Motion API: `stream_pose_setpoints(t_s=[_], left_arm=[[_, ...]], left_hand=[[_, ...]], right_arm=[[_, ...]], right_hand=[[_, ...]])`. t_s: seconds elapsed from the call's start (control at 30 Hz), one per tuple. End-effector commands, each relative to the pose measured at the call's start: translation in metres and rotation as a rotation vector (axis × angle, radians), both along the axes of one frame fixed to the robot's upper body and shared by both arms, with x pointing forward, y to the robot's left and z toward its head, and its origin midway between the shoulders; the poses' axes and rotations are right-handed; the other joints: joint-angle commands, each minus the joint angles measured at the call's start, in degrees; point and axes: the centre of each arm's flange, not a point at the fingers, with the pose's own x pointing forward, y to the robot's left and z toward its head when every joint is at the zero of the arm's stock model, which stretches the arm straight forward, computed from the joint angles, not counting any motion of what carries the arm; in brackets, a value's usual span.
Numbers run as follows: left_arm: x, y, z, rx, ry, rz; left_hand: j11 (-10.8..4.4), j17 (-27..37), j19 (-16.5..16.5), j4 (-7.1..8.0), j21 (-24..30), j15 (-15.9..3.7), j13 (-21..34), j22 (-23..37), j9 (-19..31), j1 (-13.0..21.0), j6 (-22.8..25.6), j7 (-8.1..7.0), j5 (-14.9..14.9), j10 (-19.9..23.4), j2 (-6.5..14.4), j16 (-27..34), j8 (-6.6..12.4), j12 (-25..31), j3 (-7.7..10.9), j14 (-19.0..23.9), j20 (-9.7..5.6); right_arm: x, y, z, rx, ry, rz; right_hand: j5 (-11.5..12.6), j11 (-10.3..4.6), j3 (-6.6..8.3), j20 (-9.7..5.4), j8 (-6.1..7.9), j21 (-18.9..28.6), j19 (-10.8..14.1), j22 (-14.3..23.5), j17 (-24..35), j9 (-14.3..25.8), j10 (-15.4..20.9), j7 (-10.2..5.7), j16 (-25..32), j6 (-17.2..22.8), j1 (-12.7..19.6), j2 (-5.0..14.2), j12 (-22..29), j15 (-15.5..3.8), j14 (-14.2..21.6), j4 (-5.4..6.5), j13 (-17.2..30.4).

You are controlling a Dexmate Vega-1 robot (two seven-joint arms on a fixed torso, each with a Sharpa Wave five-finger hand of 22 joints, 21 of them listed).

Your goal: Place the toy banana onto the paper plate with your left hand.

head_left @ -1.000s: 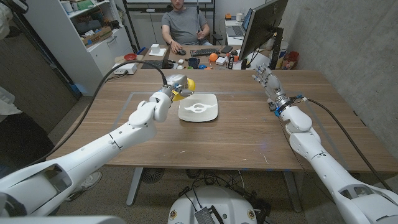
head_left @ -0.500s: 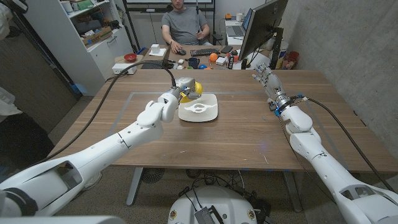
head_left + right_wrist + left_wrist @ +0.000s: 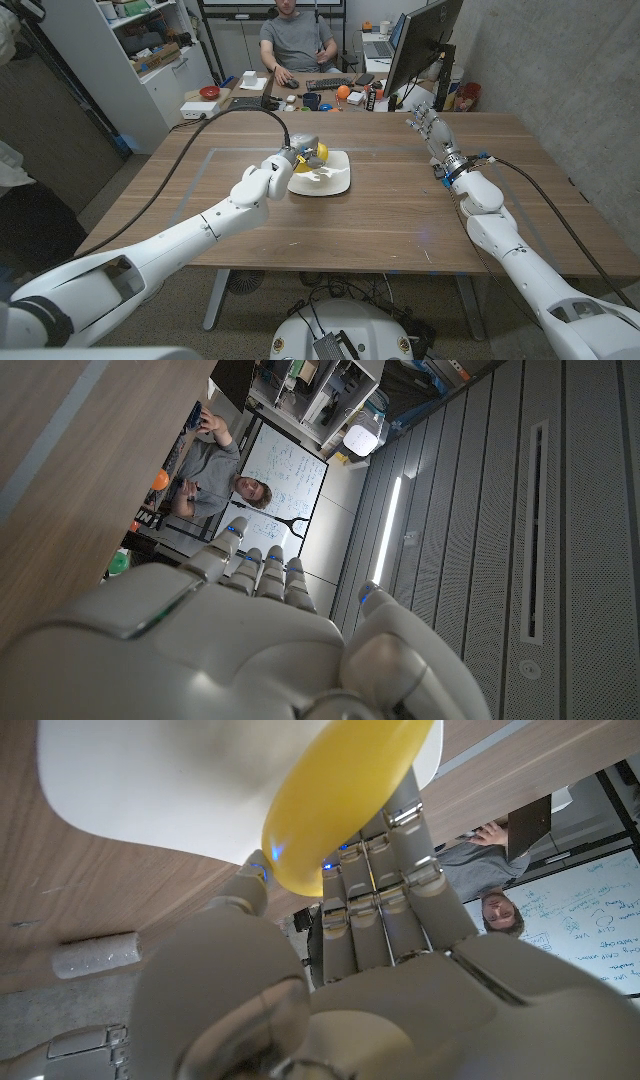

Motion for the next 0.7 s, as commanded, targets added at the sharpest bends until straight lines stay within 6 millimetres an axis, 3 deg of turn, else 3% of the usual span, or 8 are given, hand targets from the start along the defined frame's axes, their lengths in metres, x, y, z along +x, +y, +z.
stream_pose_setpoints(t_s=[0.03,0.7], left_arm=[[0.012,-0.008,-0.012,0.031,0.037,0.017],[0.024,-0.012,-0.019,0.077,0.082,0.045]], left_hand=[[-8.73,0.3,-3.3,1.06,0.5,-16.92,0.2,0.1,0.3,11.6,0.1,-0.44,0.3,4.3,12.0,-0.2,0.23,-0.3,1.1,22.2,-2.97],[-9.05,0.7,-4.0,1.01,1.4,-16.94,0.3,-0.4,0.2,11.4,0.1,-0.64,0.3,4.1,11.9,-0.2,-0.01,-0.6,1.08,22.1,-2.93]], right_arm=[[0.0,-0.002,-0.002,0.002,0.0,0.001],[0.007,-0.009,-0.005,0.021,0.006,-0.004]], right_hand=[[0.4,-0.02,0.08,-0.37,0.29,-0.1,0.5,0.2,0.0,0.3,0.6,0.11,0.0,0.6,0.3,0.1,-0.1,-0.07,0.2,-0.06,0.3],[0.4,0.02,0.05,-0.38,0.27,-0.1,0.6,0.2,0.0,0.3,0.7,0.11,0.0,0.6,0.3,0.12,-0.1,-0.03,0.2,-0.08,0.3]])
